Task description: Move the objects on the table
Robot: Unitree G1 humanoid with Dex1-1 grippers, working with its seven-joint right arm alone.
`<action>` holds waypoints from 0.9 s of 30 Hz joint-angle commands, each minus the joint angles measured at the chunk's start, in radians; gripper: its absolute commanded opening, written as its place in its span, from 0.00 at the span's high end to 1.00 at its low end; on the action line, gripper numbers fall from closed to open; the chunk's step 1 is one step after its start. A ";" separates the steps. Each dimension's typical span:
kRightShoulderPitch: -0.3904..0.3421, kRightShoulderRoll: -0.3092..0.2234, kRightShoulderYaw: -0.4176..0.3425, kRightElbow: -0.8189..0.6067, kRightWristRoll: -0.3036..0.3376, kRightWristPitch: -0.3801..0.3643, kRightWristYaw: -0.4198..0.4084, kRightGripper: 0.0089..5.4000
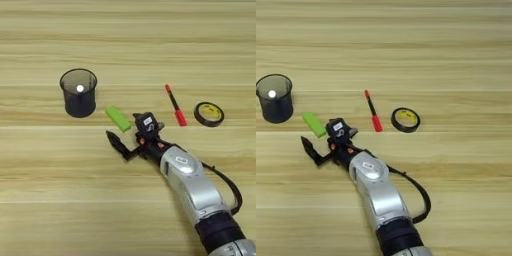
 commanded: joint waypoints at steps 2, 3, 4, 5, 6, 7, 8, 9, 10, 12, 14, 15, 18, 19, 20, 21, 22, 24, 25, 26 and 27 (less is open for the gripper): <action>-0.059 0.005 -0.010 -0.020 0.006 -0.018 -0.009 0.11; -0.059 0.005 -0.011 -0.020 0.005 -0.019 -0.009 0.14; -0.060 0.005 -0.011 -0.019 0.005 -0.019 -0.009 0.17; -0.060 0.005 -0.012 -0.019 0.005 -0.018 -0.008 0.18; -0.060 0.005 -0.012 -0.018 0.005 -0.018 -0.008 0.21; -0.061 0.005 -0.012 -0.017 0.005 -0.018 -0.008 0.23; -0.061 0.005 -0.012 -0.016 0.004 -0.018 -0.008 0.26; -0.061 0.004 -0.013 -0.015 0.004 -0.018 -0.008 0.30; -0.062 0.004 -0.012 -0.013 0.002 -0.018 -0.009 0.33; -0.063 0.003 -0.011 -0.010 -0.001 -0.018 -0.009 0.38; -0.065 0.004 -0.011 -0.007 -0.002 -0.017 -0.011 0.41; -0.066 0.004 -0.012 -0.006 -0.003 -0.017 -0.012 0.43; -0.068 0.004 -0.012 -0.002 -0.005 -0.017 -0.013 0.48; -0.068 0.004 -0.012 -0.001 -0.005 -0.018 -0.014 0.50; -0.069 0.005 -0.012 0.000 -0.005 -0.018 -0.014 0.53; -0.070 0.005 -0.012 0.002 -0.006 -0.018 -0.015 0.54; -0.070 0.005 -0.013 0.002 -0.006 -0.018 -0.015 0.56; -0.071 0.005 -0.013 0.005 -0.008 -0.019 -0.017 0.59; -0.073 0.005 -0.014 0.007 -0.009 -0.019 -0.018 0.62; -0.074 0.006 -0.015 0.009 -0.010 -0.019 -0.019 0.63; -0.075 0.006 -0.015 0.012 -0.011 -0.020 -0.021 0.65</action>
